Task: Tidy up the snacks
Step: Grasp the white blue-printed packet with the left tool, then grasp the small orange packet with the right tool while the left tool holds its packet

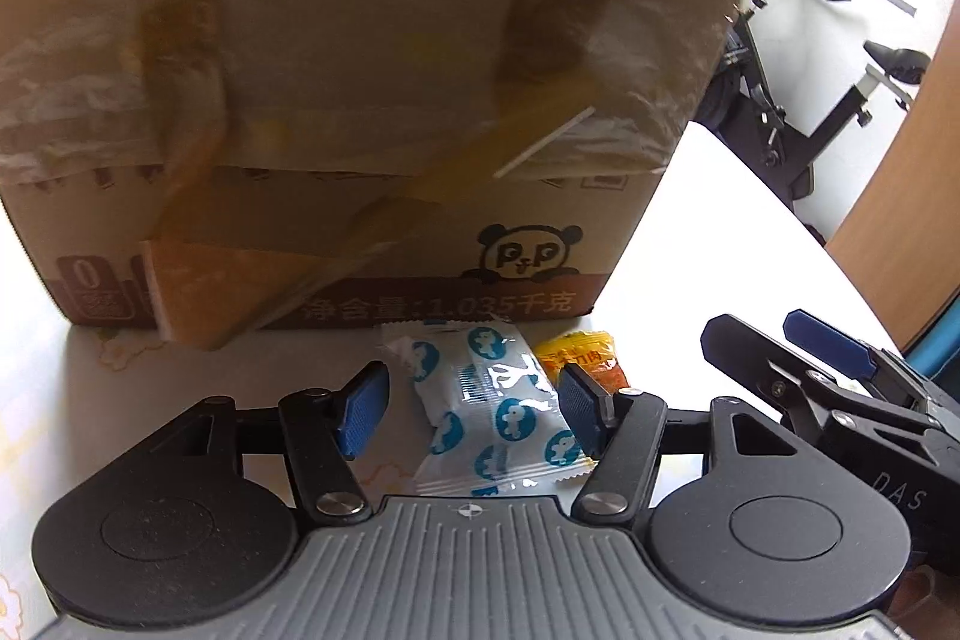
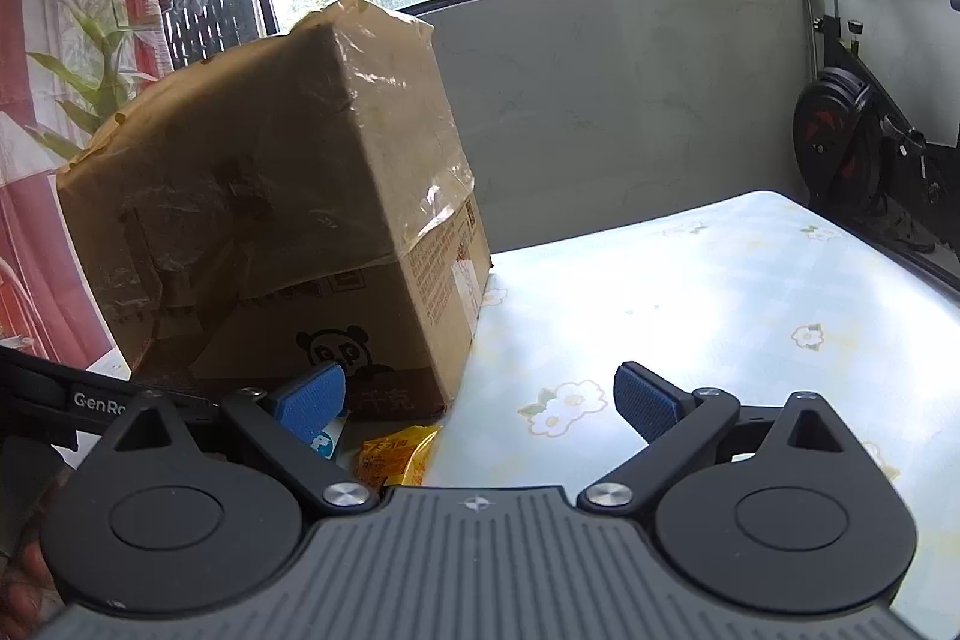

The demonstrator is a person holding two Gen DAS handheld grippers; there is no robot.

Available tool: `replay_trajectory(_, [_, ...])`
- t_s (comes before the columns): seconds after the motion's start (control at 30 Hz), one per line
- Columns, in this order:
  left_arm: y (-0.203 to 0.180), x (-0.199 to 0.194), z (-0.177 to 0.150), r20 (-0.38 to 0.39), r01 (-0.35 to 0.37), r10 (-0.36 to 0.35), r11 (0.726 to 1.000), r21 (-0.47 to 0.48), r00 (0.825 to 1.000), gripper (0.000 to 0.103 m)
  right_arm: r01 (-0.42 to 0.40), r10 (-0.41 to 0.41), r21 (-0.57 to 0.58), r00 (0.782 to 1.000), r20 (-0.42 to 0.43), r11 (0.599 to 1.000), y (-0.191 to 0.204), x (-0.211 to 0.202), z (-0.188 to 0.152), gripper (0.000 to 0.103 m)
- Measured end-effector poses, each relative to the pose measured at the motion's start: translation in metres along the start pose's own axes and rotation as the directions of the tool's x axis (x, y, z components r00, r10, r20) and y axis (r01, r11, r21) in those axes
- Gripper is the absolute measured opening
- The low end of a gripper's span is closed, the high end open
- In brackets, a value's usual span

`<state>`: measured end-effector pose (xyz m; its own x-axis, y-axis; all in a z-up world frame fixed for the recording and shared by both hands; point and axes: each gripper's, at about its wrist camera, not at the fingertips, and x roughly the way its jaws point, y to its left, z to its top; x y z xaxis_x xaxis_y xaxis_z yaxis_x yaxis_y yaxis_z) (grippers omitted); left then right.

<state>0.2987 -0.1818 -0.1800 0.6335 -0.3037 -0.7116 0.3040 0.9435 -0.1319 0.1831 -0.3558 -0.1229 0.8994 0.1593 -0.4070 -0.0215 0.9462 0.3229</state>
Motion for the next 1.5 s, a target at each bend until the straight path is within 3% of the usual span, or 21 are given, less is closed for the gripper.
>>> replay_trajectory(0.3, [-0.017, 0.026, -0.003, -0.027, -0.056, 0.058, 0.997, 0.051, 0.998, 0.066, 0.028, -0.027, 0.019, 0.999, -0.035, 0.999, -0.003, 0.006, 0.001, 0.088])
replay_trajectory(0.37, [-0.016, 0.023, -0.005, -0.021, -0.047, 0.048, 0.997, 0.062, 0.999, 0.056, 0.025, -0.025, 0.001, 0.999, -0.036, 1.0, -0.002, 0.005, 0.0, 0.086])
replay_trajectory(0.53, [-0.006, 0.012, -0.012, -0.012, -0.034, 0.035, 0.998, 0.058, 0.999, 0.05, 0.006, -0.009, -0.042, 0.998, -0.062, 0.999, 0.003, 0.009, -0.001, 0.076])
replay_trajectory(0.97, [0.033, -0.031, -0.026, 0.065, -0.057, 0.059, 0.998, -0.028, 0.996, 0.05, 0.0, -0.011, -0.081, 0.992, -0.126, 0.997, 0.009, 0.016, -0.002, 0.065])
replay_trajectory(1.33, [0.069, -0.055, -0.035, 0.097, -0.041, 0.054, 0.99, -0.134, 0.994, 0.05, -0.005, -0.062, -0.237, 0.96, -0.274, 0.972, 0.045, 0.04, -0.002, 0.064])
replay_trajectory(1.5, [0.085, -0.062, -0.038, 0.105, -0.039, 0.057, 0.985, -0.167, 0.993, 0.05, 0.015, -0.095, -0.237, 0.939, -0.329, 0.971, 0.06, 0.057, -0.001, 0.064])
